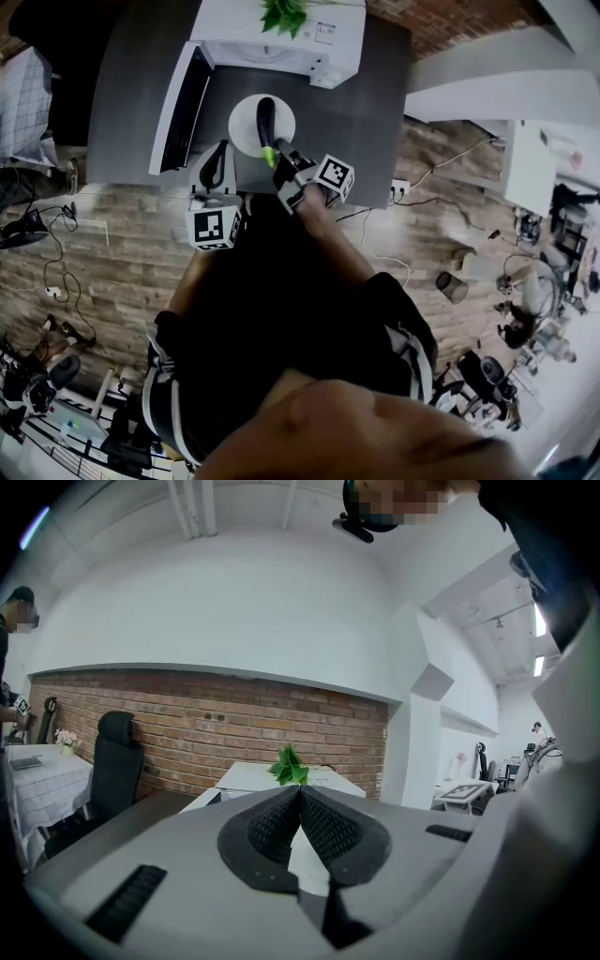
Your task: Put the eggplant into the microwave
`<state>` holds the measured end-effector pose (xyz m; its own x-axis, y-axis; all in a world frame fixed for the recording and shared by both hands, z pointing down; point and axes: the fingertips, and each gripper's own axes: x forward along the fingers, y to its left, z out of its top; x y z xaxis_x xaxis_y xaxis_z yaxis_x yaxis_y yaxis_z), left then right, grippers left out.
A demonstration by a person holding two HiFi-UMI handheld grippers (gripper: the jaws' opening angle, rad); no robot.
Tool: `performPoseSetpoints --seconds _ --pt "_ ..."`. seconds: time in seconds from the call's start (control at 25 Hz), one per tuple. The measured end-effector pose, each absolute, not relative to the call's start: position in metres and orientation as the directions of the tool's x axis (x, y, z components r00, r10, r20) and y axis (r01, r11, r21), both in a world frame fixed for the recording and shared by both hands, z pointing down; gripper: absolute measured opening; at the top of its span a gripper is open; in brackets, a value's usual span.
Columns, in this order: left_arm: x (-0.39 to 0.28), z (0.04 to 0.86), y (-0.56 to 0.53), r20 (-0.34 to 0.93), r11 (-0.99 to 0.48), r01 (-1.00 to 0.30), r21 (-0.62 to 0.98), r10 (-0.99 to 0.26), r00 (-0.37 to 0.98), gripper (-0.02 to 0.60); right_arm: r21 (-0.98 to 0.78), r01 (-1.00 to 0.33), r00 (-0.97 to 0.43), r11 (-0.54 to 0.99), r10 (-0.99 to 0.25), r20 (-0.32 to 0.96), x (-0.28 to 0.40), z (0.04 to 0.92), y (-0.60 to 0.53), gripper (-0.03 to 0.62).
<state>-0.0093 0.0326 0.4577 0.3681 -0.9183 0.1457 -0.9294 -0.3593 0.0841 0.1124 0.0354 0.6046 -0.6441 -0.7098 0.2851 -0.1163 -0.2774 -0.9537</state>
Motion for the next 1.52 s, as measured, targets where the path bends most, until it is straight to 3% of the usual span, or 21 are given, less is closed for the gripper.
performPoseSetpoints --seconds 0.68,1.52 --pt "-0.032 0.451 -0.045 0.133 -0.455 -0.887 0.082 -0.877 0.462 0.035 -0.955 -0.096 -0.604 -0.281 -0.746 0.280 0.083 0.624 -0.035 0.037" --pt "-0.043 0.448 -0.093 0.122 -0.415 -0.904 0.103 -0.897 0.426 0.035 -0.942 -0.141 -0.578 -0.304 -0.748 0.327 0.088 0.680 -0.109 0.037"
